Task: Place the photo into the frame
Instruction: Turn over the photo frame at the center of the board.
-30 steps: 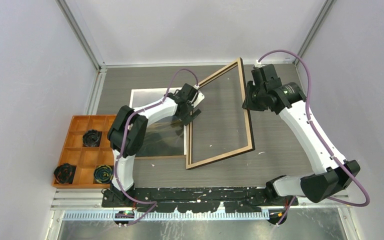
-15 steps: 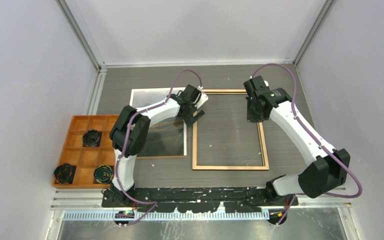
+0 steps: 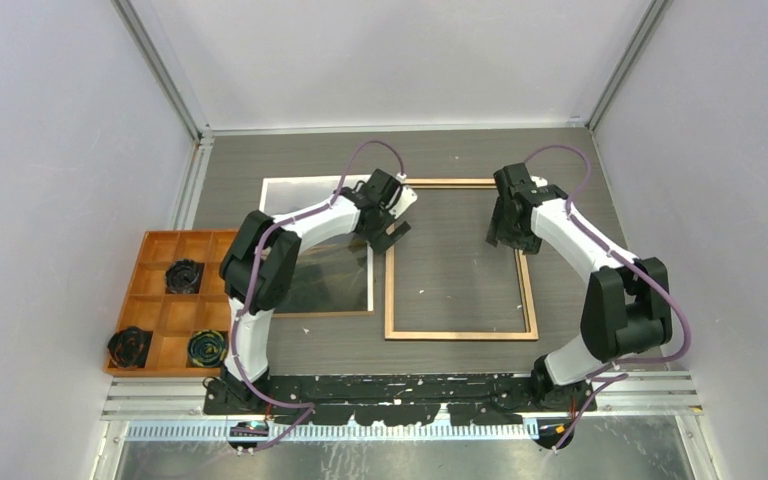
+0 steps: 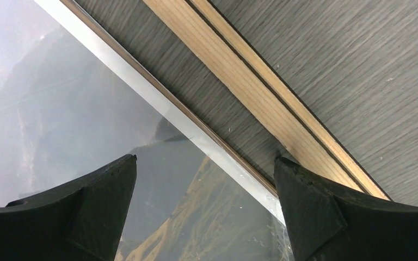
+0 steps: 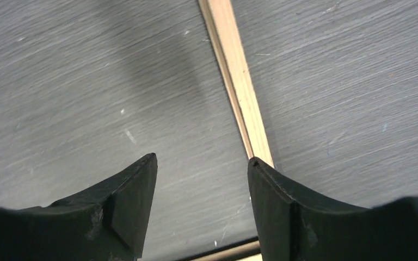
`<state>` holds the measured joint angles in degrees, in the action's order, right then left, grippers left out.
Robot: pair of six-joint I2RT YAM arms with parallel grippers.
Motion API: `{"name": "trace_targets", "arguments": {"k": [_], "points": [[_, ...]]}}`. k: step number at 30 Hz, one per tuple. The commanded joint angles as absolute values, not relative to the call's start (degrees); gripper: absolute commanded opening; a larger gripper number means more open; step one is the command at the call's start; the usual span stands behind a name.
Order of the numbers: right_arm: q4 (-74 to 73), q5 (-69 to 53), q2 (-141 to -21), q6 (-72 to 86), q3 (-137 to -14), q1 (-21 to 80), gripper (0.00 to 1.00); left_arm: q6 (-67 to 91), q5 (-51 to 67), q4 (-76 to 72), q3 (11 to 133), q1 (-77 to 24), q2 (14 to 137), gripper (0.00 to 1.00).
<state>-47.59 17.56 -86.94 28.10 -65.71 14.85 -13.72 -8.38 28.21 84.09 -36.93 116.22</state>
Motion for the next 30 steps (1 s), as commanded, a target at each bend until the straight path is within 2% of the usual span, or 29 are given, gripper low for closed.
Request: {"name": "trace_targets", "arguments": {"k": [1, 6, 10, 13, 19, 24, 26, 30], "points": [[-39.11, 16.47, -90.26, 32.04, -62.83, 12.13, 0.67, -12.8, -7.2, 29.32, 84.98, -37.95, 115.34, 1.0], [-34.49, 13.34, -94.54, 33.83, -60.7, 7.68, 0.65, -12.49, -7.7, 30.08, 88.26, -38.83, 117.81, 1.0], [-33.56, 13.25, -96.44, 34.72, -59.4, 3.81, 0.57, -12.63, -8.53, 30.38, 90.45, -39.58, 119.14, 1.0], [-33.02, 13.39, -96.13, 35.44, -57.81, 1.45, 0.52, -13.03, -9.63, 30.37, 91.86, -40.14, 120.05, 1.0], [-31.39, 15.09, -91.75, 37.82, -53.51, -0.78, 0.5, -13.21, -10.74, 31.24, 95.85, -41.16, 123.25, 1.0], [-28.29, 9.75, -87.57, 39.18, -51.35, -0.47, 0.51, -13.09, -10.86, 34.8, 99.46, -41.16, 123.65, 1.0], [-27.52, 8.07, -85.59, 39.45, -52.57, 0.86, 0.55, -13.19, -9.87, 37.33, 100.88, -40.13, 122.42, 1.0], [-27.9, 8.43, -83.18, 39.2, -58.97, 9.75, 0.66, -12.84, -6.24, 44.63, 104.93, -34.6, 118.39, 1.0]]}}
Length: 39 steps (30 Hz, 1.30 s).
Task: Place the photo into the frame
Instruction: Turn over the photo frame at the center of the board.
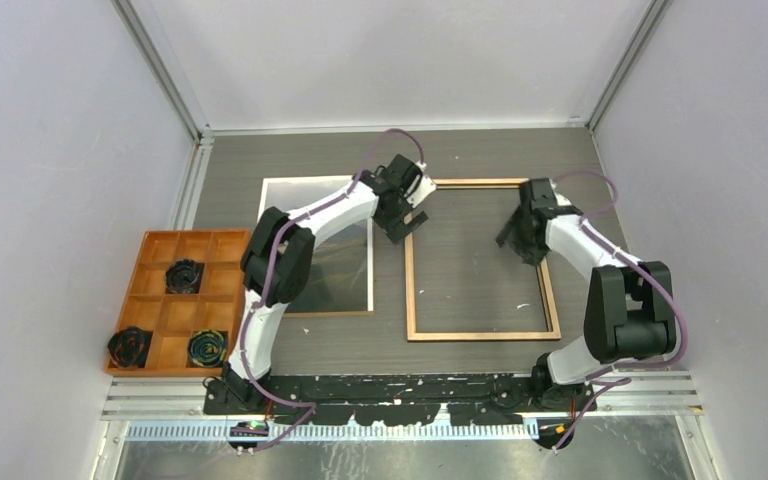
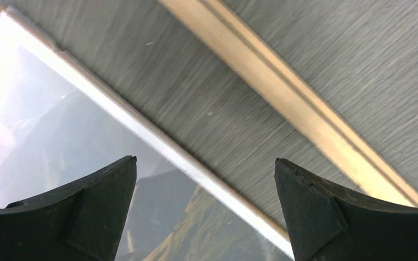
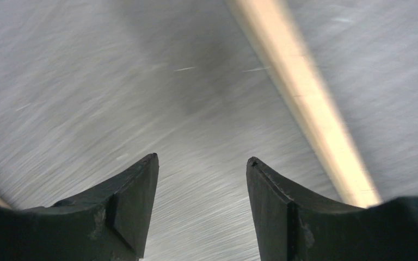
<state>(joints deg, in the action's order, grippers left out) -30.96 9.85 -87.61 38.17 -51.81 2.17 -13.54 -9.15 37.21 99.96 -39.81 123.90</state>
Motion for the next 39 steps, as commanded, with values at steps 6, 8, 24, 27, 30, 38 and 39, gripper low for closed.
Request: {"name": "trace_targets", "arguments": {"k": [6, 8, 24, 27, 30, 38, 39], "points": [[-27.02, 6.87, -90.92, 39.72, -73.65, 25.94, 0.7, -17.38, -3.97, 52.9, 108.1, -18.92, 113.17, 1.0], [-27.17, 5.74, -97.2, 39.73, -79.08, 31.19, 0.7, -19.44, -5.57, 54.51, 108.4, -13.33, 112.67, 1.0], [-29.95, 3.1, -123.28, 40.2, -99.64, 38.93, 0.77, -24.53, -19.42, 38.12, 94.15, 6.77, 114.27, 0.92], [-28.79, 3.27, -124.06, 40.85, -98.22, 38.86, 0.78, -22.65, -18.27, 38.22, 95.7, 6.35, 116.62, 0.92], [-27.57, 5.28, -124.02, 41.86, -96.42, 38.93, 0.78, -21.49, -17.33, 38.78, 97.76, 5.42, 119.17, 0.92], [-25.83, 8.63, -124.98, 45.69, -93.86, 38.77, 0.77, -19.24, -17.43, 41.85, 102.66, 1.98, 126.1, 0.92], [-25.48, 8.74, -125.12, 46.13, -93.56, 38.74, 0.77, -18.95, -17.44, 42.22, 102.95, 1.61, 126.6, 0.92]]}}
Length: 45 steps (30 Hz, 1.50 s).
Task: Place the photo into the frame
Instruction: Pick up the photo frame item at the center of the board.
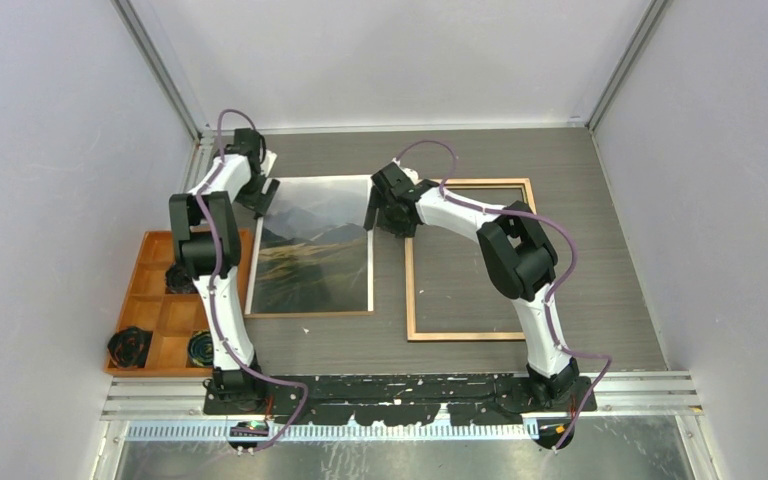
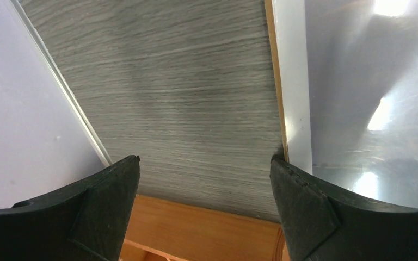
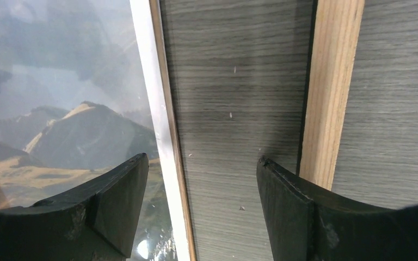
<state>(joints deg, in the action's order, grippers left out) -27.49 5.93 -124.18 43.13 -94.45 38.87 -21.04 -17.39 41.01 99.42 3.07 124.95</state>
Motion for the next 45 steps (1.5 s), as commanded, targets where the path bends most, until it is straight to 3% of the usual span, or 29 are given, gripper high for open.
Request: {"name": "trace_targets", "arguments": {"k": [1, 16, 26, 37, 45], "points": [[-25.03, 8.71, -125.23, 46.67, -93.18, 38.71, 0.77, -18.74, -17.32, 42.18, 102.89, 1.22, 126.89, 0.92], [-19.58, 4.63, -124.71, 52.4, -91.3, 38.05, 0.7, -20.51, -22.74, 36.06, 94.91, -5.19, 124.67, 0.9], [-21.51, 6.47, -123.53, 50.61, -93.92, 40.33, 0.64, -21.18, -25.12, 34.03, 92.16, -6.11, 123.5, 0.89], [-28.58, 10.03, -121.76, 46.07, -101.91, 42.47, 0.61, -21.43, -25.71, 33.58, 90.9, -7.51, 123.4, 0.88], [-28.8, 10.07, -119.54, 45.49, -100.36, 42.82, 0.61, -21.52, -26.19, 33.83, 91.14, -7.82, 123.4, 0.88]]}}
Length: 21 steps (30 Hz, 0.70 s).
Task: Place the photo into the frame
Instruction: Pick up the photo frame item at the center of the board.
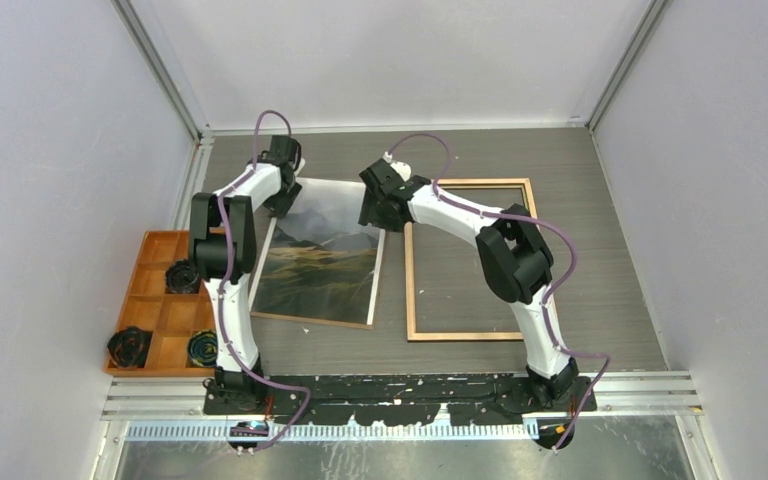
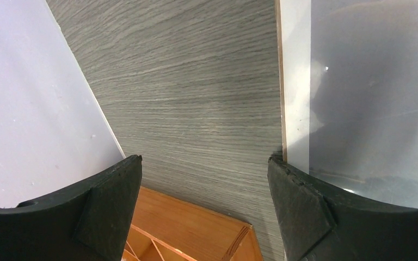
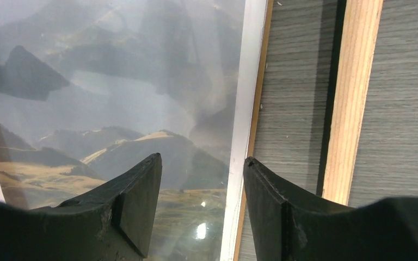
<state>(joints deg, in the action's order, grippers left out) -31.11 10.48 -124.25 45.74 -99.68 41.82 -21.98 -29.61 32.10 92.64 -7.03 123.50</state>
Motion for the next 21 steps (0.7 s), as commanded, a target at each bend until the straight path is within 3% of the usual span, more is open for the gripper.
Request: {"name": "trace_targets", "arguments": {"k": [1, 11, 17, 21], "points": [[-27.54, 9.39, -118.75, 46.08, -99.44, 42.8, 0.61, -21.46, -26.24, 33.84, 91.14, -7.82, 123.4, 0.88], [-2.87, -4.68, -106.55, 56.23, -84.84, 40.0, 0.61, -21.47, -26.12, 34.1, 91.31, -7.82, 123.49, 0.88], [11.85, -13.36, -105.9, 65.53, -78.19, 38.27, 0.6, -21.33, -25.76, 34.86, 92.16, -7.74, 123.57, 0.88], [12.76, -14.71, -107.61, 66.49, -77.4, 38.0, 0.6, -21.4, -25.38, 35.88, 92.75, -7.66, 123.27, 0.88]]}}
